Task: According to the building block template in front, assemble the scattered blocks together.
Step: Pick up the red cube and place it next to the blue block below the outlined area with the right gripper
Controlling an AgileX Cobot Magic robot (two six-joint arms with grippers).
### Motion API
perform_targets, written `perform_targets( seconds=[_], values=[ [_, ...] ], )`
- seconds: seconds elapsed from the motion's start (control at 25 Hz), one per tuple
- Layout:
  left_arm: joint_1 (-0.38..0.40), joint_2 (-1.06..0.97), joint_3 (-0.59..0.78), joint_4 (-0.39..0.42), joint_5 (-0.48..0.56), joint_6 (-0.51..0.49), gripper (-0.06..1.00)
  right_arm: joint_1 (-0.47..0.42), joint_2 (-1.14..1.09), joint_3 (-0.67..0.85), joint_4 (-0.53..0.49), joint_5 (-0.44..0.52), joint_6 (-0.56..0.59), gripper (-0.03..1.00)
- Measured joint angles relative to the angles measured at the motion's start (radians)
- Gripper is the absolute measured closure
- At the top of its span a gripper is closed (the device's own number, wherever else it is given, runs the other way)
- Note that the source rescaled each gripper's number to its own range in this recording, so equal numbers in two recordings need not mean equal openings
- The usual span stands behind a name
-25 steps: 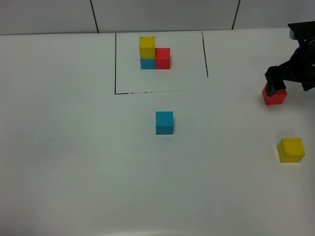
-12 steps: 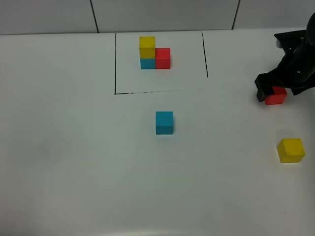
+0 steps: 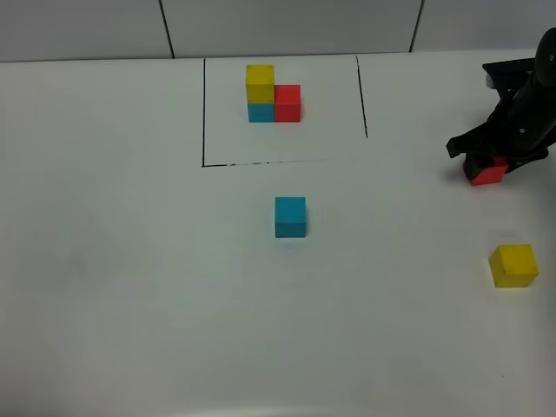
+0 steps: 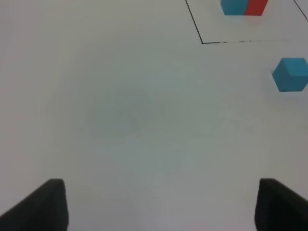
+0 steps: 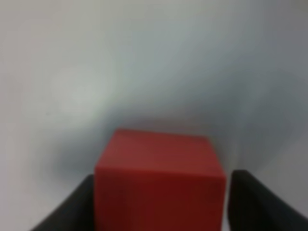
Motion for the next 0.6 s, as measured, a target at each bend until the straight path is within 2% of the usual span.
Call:
perform_targets(
  seconds=[0.16,0.32,0.6],
  values=[
    [0.0,0.0,0.0,0.0,0.0,0.0,-0.02,0.013,-0.019,-0.001,-0.015,0.021,-0.079,0.95],
    [0.0,0.0,0.0,0.0,0.0,0.0,-0.02,0.073,-0.087,-0.001,-0.028,0.062,-0.227,0.95],
    [0.0,0.0,0.0,0.0,0.0,0.0,-0.02,0.252,-0.129,-0.001,-0.045,0.334,-0.708,0.95]
  ],
)
